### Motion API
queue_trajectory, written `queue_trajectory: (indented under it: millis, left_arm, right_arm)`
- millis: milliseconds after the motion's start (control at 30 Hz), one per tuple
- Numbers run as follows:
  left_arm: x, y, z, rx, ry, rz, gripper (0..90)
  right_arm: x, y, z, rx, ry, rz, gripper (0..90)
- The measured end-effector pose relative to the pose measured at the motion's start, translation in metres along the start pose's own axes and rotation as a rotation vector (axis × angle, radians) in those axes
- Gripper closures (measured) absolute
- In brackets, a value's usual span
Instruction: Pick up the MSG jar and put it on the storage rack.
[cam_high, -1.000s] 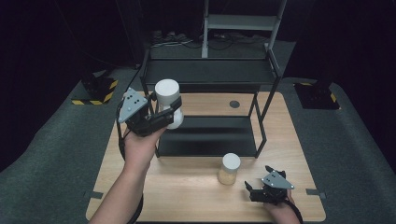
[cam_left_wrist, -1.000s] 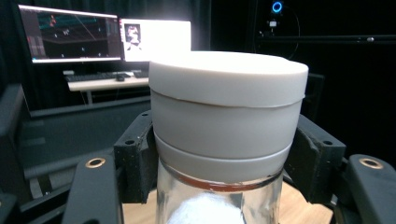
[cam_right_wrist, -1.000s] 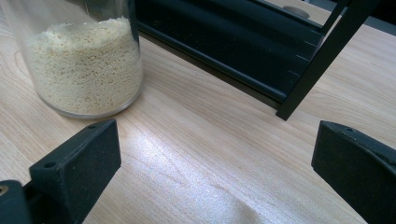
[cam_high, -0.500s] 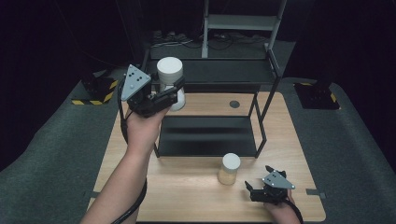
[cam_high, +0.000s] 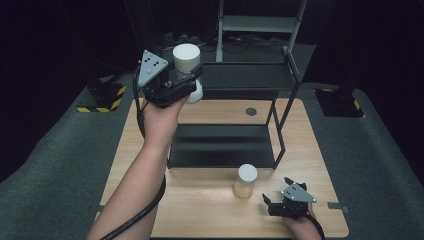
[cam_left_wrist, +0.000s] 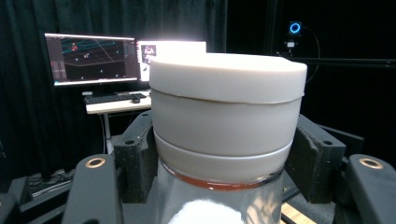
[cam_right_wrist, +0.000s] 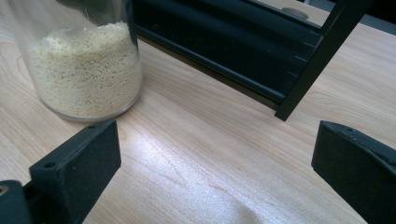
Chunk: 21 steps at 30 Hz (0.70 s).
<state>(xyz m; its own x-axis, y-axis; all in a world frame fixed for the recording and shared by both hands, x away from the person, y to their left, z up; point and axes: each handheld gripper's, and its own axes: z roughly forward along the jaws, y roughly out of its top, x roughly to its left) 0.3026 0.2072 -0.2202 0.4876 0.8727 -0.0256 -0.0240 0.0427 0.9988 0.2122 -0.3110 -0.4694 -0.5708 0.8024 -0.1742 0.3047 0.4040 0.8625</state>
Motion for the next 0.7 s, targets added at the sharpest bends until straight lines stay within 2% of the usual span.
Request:
queue_trajectory:
  millis: [400,700]
  left_arm:
    - [0.002,0.009,0.029,0.026,0.051,-0.001,34.7]
    - [0.004,0.005,0.047,0.026,0.075,-0.015,34.6]
  right_arm:
    - [-0.002,0.0,0.0,-0.002,0.009,0.0,0.3]
    - [-0.003,-0.002,-0.001,-0.011,0.014,0.007,0.3]
